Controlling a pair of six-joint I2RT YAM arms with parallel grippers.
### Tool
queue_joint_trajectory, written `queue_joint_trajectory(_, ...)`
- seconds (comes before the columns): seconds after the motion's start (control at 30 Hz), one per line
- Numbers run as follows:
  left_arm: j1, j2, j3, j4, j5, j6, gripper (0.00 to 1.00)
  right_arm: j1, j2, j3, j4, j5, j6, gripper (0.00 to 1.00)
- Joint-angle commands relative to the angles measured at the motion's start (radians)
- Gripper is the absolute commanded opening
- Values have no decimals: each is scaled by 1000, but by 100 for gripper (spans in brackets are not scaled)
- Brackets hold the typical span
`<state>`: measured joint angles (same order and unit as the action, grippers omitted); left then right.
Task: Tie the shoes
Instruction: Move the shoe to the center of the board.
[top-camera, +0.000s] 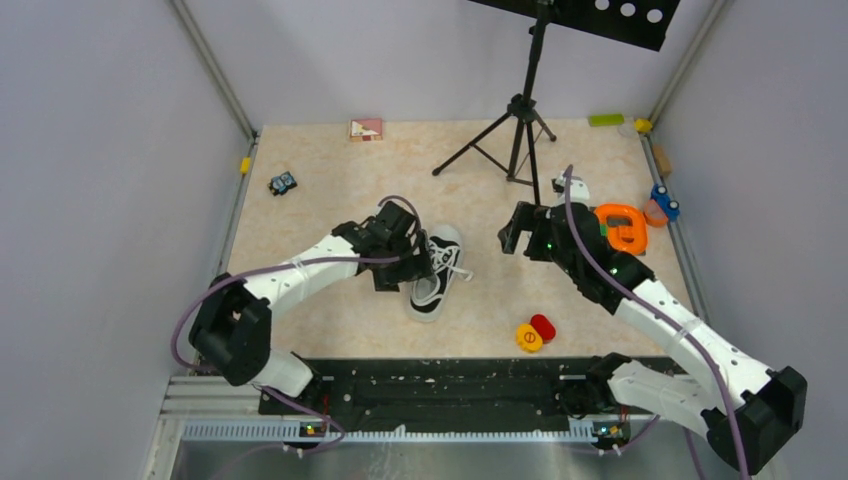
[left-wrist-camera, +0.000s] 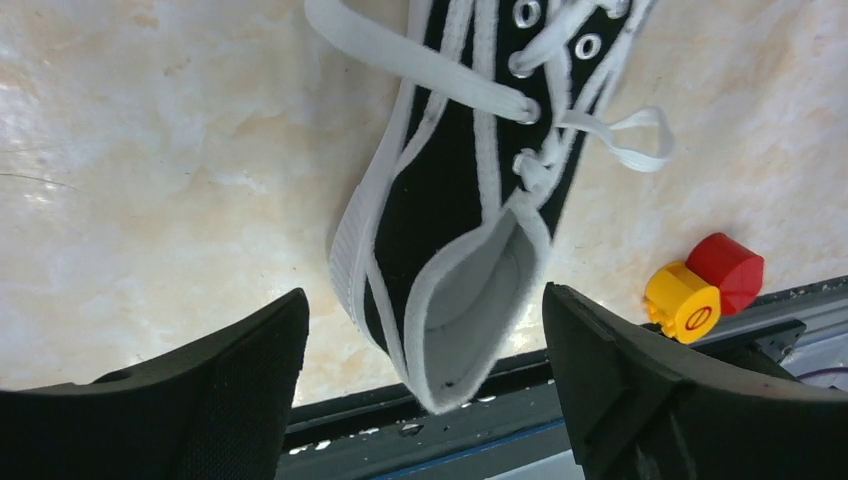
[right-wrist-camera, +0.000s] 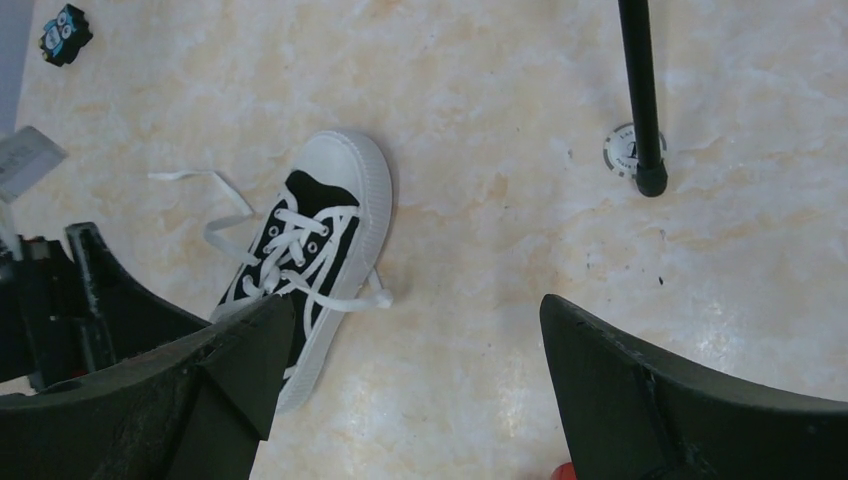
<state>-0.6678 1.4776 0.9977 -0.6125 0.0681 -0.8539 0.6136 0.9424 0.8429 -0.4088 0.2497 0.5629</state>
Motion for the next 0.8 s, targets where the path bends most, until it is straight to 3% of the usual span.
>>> queue_joint_trajectory(0.0, -1, -114, 135, -98, -51, 69, 90, 15, 49, 10, 37, -22, 26, 95)
queue_joint_trajectory(0.07, 42, -139, 165, -130, -124, 100, 85, 23, 73, 11, 54, -23, 30, 96)
queue_joint_trajectory(0.17, 173, -132, 149, -112, -90, 114, 72, 31, 100, 13, 80, -32, 36, 95)
queue_joint_trajectory(0.27, 243, -65, 172, -102, -114, 133, 68, 42, 117, 22, 88, -33, 37, 95)
queue_joint_trajectory(0.37, 266, 46, 246, -150, -134, 110, 71, 48, 130, 28, 86, -35, 31, 95)
queue_joint_trajectory(0.5, 255, 181, 316, -145, 80, 84, 84, 52, 165, 30, 64, -46, 33, 95)
queue_joint_trajectory(0.63, 244, 244, 288, -64, 156, 41, 89, 61, 228, 0, 103, -87, 93, 95)
queue_joint_trajectory(0.7, 244, 267, 287, -48, 162, 31, 83, 61, 282, -7, 123, -112, 164, 95)
queue_joint_trajectory(0.77, 244, 277, 275, -31, 163, 25, 69, 61, 337, -17, 149, -142, 239, 95)
